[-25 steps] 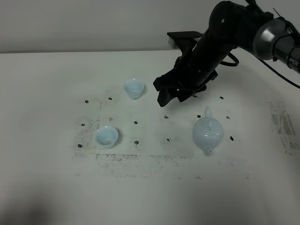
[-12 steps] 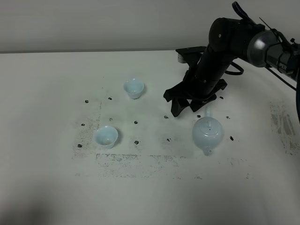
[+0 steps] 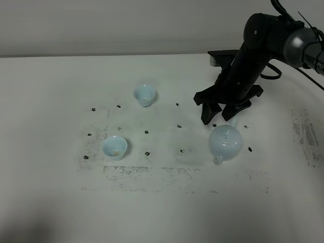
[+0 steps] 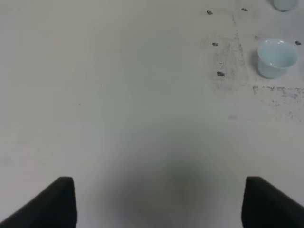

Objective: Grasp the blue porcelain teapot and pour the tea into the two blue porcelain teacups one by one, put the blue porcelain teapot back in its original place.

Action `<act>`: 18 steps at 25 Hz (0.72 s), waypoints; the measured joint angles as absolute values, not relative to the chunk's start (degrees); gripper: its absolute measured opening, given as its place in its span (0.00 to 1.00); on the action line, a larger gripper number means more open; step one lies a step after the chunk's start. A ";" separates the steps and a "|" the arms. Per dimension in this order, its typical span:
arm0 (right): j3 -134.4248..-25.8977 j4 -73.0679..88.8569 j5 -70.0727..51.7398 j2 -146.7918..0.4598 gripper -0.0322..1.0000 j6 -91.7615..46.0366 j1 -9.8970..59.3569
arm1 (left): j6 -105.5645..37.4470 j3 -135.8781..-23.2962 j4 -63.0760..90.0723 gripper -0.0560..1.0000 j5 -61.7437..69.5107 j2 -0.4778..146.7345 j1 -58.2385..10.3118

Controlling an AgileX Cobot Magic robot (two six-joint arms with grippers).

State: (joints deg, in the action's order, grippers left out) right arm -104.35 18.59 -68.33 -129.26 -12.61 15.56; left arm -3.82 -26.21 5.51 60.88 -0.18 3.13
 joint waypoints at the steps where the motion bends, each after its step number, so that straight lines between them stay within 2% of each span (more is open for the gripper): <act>1: -104.35 18.59 -68.51 -129.26 0.55 -12.61 15.20 | -3.82 -26.21 5.51 0.70 60.88 -0.18 3.13; 18: -104.35 17.32 -69.63 -129.33 0.55 -13.44 12.06 | -3.77 -26.21 5.51 0.70 60.88 -0.18 3.13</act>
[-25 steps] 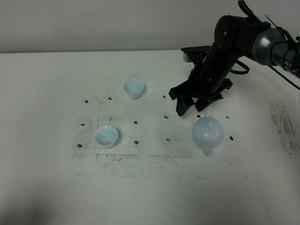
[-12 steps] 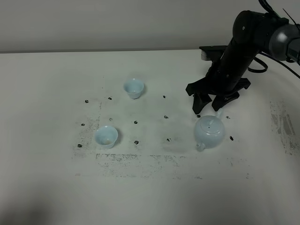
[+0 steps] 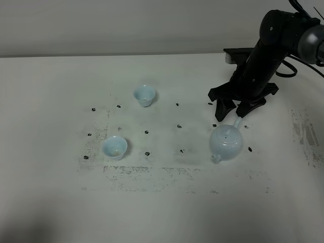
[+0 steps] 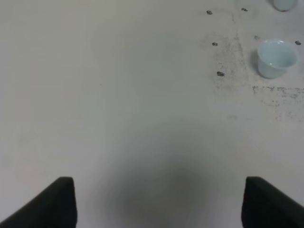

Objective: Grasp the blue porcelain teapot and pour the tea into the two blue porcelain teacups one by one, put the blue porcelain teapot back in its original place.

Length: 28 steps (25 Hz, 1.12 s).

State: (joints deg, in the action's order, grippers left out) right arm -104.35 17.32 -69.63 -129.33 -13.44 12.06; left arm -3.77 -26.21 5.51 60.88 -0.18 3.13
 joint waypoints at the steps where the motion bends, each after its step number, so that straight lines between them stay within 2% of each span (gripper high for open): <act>1: -104.35 17.32 -69.63 -129.22 0.55 -14.17 12.06 | -3.77 -26.21 5.51 0.70 60.88 -0.18 3.13; 10: -104.35 15.59 -69.64 -128.65 0.55 -24.69 11.77 | -3.77 -26.21 5.51 0.70 60.88 -0.18 3.13; 28: -104.35 6.94 -69.69 -128.65 0.55 -22.64 10.59 | -3.77 -26.21 5.51 0.70 60.88 -0.18 3.13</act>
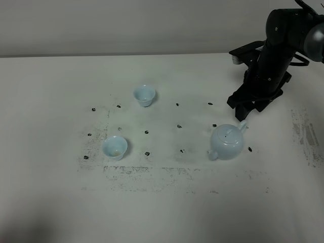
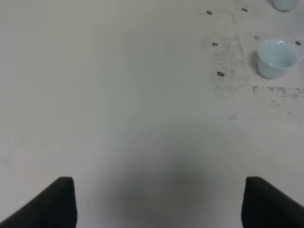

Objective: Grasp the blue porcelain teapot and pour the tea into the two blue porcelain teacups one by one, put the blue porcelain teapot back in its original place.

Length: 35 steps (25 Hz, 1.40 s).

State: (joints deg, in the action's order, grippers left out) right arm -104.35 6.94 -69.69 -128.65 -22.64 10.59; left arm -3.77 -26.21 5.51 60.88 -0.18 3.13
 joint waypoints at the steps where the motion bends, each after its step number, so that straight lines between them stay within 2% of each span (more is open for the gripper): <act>1: -104.35 6.90 -69.72 -128.65 0.55 -22.46 10.31 | -3.77 -26.21 5.51 0.70 60.88 -0.18 3.13; 26: -101.41 4.45 -69.81 -127.94 0.55 -17.80 8.36 | -3.83 -26.21 5.51 0.70 60.88 -0.18 3.13; 32: -100.52 4.39 -69.63 -117.65 0.55 -14.49 8.24 | -3.83 -26.21 5.51 0.70 60.88 -0.18 3.13; 35: -95.17 7.32 -69.29 -107.48 0.55 -13.23 8.61 | -3.83 -26.21 5.51 0.70 60.88 -0.18 3.13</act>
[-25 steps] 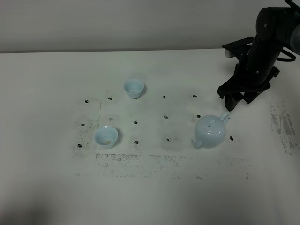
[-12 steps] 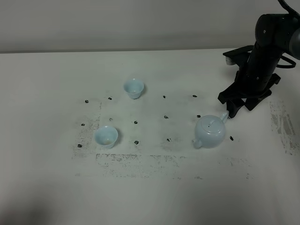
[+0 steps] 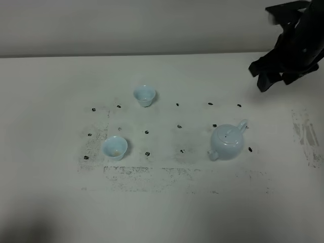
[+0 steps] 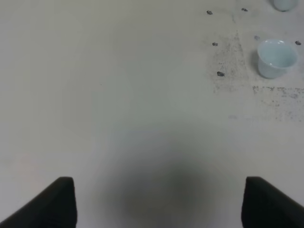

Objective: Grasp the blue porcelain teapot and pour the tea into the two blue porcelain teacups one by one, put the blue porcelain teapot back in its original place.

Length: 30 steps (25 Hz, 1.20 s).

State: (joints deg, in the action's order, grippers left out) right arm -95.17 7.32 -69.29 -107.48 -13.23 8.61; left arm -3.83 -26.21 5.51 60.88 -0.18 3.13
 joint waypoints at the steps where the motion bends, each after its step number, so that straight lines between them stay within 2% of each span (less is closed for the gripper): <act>1: -92.70 8.54 -69.39 -103.55 0.55 -13.36 9.06 | -3.83 -26.21 5.51 0.70 60.88 -0.18 3.13; 4: -83.69 10.35 -69.44 -94.75 0.54 -13.83 12.17 | -3.83 -26.21 5.51 0.70 60.88 -0.18 3.13; 8: -77.88 10.18 -58.70 -92.54 0.52 -14.24 13.95 | -3.77 -26.21 5.51 0.70 60.88 -0.18 3.13; 13: -77.92 9.92 -50.14 -99.59 0.51 -16.75 13.95 | -3.77 -26.21 5.51 0.70 60.88 -0.18 3.13; 20: -85.46 8.17 -48.47 -112.11 0.51 -20.18 13.95 | -3.77 -26.21 5.51 0.70 60.88 -0.18 3.13; 30: -86.29 1.33 -47.95 -117.99 0.51 -17.67 13.88 | -3.77 -26.21 5.51 0.70 60.88 -0.18 3.13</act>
State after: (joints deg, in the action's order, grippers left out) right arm -86.29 1.33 -47.95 -117.99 -17.67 13.88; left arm -3.77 -26.21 5.51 60.88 -0.18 3.13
